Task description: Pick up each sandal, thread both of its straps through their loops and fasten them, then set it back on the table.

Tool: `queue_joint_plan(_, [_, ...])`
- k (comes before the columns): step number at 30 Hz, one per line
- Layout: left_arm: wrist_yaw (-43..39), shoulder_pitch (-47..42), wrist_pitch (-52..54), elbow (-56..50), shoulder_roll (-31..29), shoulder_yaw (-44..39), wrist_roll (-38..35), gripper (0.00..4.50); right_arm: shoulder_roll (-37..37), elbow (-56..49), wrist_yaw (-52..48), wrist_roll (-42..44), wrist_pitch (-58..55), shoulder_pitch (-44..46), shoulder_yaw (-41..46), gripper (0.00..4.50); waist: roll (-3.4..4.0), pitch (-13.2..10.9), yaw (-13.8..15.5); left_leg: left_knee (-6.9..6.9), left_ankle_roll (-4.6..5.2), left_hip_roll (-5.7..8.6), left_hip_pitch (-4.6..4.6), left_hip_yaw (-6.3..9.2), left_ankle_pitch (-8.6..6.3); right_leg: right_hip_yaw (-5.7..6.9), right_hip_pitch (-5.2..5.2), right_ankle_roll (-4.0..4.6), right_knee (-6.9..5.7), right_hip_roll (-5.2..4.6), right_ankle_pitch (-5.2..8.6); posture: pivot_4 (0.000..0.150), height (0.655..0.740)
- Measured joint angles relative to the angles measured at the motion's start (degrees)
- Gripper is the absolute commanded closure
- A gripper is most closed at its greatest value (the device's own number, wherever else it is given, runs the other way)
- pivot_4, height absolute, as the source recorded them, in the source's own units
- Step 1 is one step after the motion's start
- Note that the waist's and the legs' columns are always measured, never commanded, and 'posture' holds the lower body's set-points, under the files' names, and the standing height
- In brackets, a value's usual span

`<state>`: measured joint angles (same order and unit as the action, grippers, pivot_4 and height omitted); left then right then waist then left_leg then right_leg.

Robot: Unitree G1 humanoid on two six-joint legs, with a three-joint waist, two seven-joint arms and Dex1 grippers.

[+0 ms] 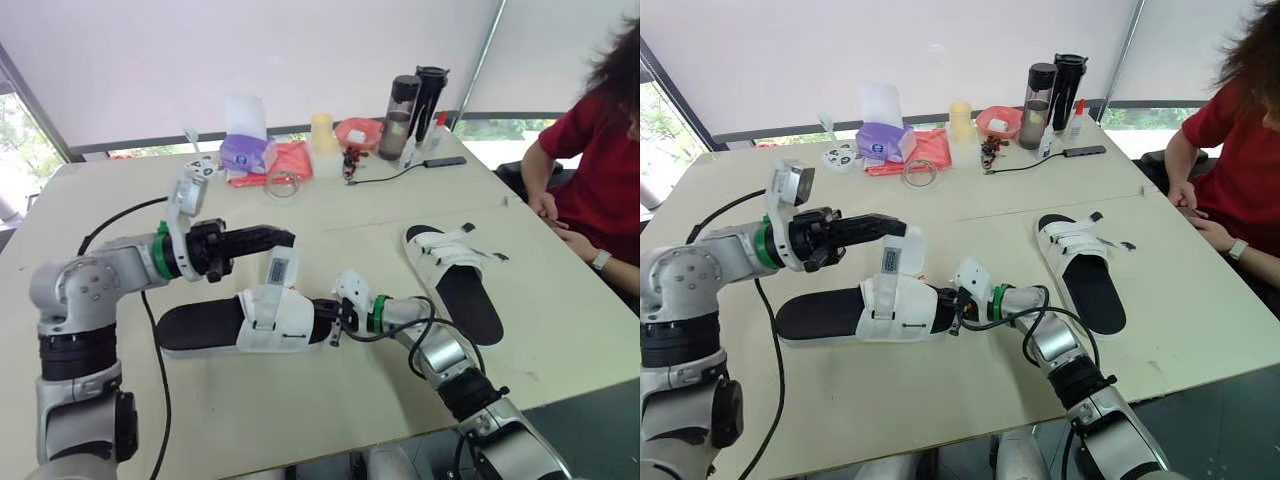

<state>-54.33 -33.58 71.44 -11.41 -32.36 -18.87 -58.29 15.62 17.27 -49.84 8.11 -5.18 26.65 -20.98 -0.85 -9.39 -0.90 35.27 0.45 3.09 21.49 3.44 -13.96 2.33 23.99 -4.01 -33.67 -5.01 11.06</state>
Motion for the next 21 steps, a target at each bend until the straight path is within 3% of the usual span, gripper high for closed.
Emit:
queue_joint_plan(5, [6.8,1.7,1.4,-2.1,1.0,-2.0,-6.1,4.46,0.0,1.1,0.0,-0.1,0.5,0.6,0.0,4.5,-0.04,0.0,0.1,0.0,-0.12,0.0,-0.03,0.01,0.01,0.0,-0.03,0.01,0.0,0.01,0.0,0.15,0.74])
queue_joint_plan(10, [10.8,2.4,0.5,1.2,1.1,-3.3,-7.9,4.46,0.0,1.2,0.0,-0.4,0.7,0.5,-0.1,4.5,-0.04,0.0,0.1,0.0,-0.14,0.0,-0.04,0.0,0.02,0.0,-0.05,0.01,0.0,0.01,0.01,0.15,0.74])
queue_joint_plan(21, [10.6,4.7,-8.4,13.8,0.1,-3.2,-2.0,4.46,0.0,1.2,0.0,-0.9,0.8,0.4,-0.2,4.5,-0.06,0.0,0.1,0.0,-0.19,0.0,-0.04,0.0,0.0,0.0,-0.05,0.02,0.02,0.0,0.01,0.15,0.74])
